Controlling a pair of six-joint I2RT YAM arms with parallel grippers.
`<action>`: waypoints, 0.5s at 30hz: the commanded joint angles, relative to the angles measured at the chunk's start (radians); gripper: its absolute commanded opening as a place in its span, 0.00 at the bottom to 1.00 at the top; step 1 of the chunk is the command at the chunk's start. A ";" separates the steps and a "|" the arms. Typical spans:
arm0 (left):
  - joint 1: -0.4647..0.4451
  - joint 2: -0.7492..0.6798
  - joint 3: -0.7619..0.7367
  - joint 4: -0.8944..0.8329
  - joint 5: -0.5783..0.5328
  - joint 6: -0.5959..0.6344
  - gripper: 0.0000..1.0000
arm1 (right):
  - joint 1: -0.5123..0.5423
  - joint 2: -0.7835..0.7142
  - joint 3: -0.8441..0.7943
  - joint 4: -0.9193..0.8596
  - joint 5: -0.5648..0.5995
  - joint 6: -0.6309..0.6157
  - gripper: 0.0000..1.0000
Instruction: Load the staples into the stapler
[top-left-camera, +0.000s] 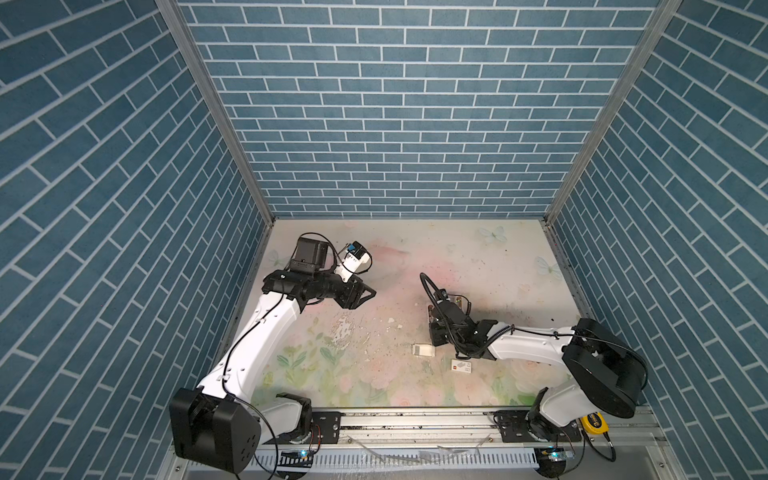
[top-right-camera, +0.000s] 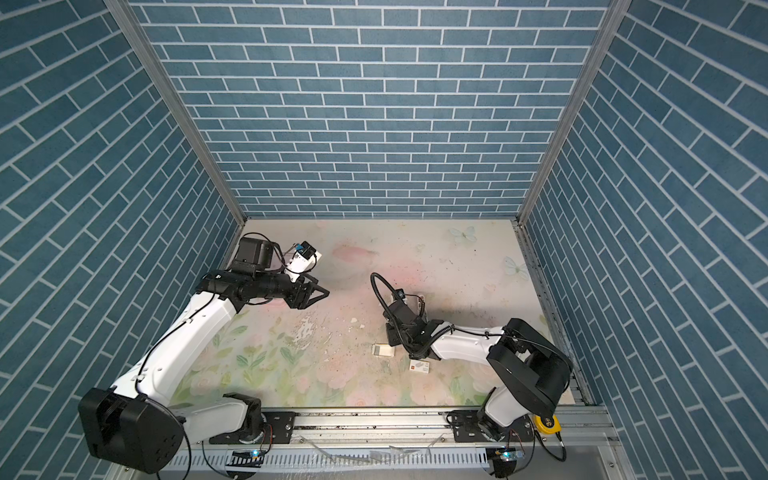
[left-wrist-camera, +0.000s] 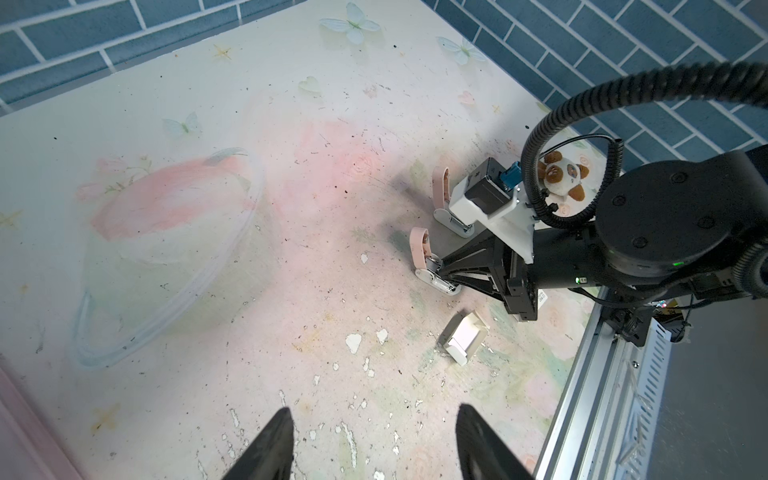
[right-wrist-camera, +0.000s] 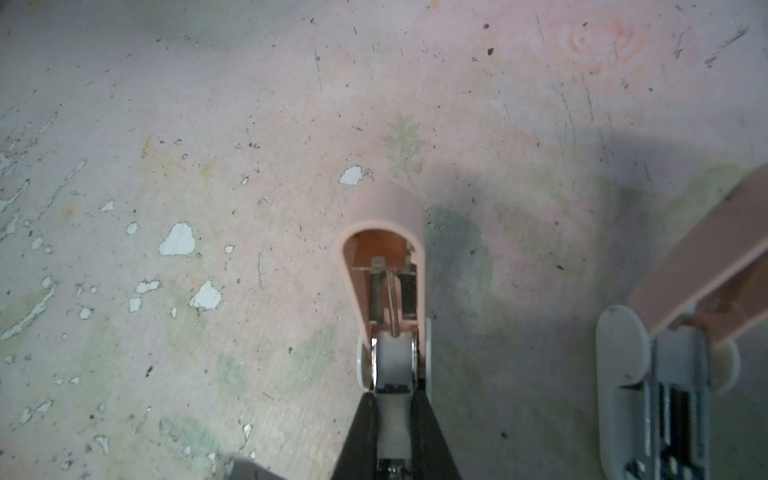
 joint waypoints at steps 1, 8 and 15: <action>0.009 -0.010 -0.013 0.003 0.007 0.015 0.64 | 0.009 0.015 0.019 -0.038 0.014 0.015 0.00; 0.009 -0.013 -0.014 0.000 0.006 0.016 0.64 | 0.016 0.015 0.018 -0.044 0.017 0.022 0.01; 0.009 -0.016 -0.011 -0.003 0.007 0.016 0.64 | 0.029 0.010 0.018 -0.049 0.022 0.030 0.02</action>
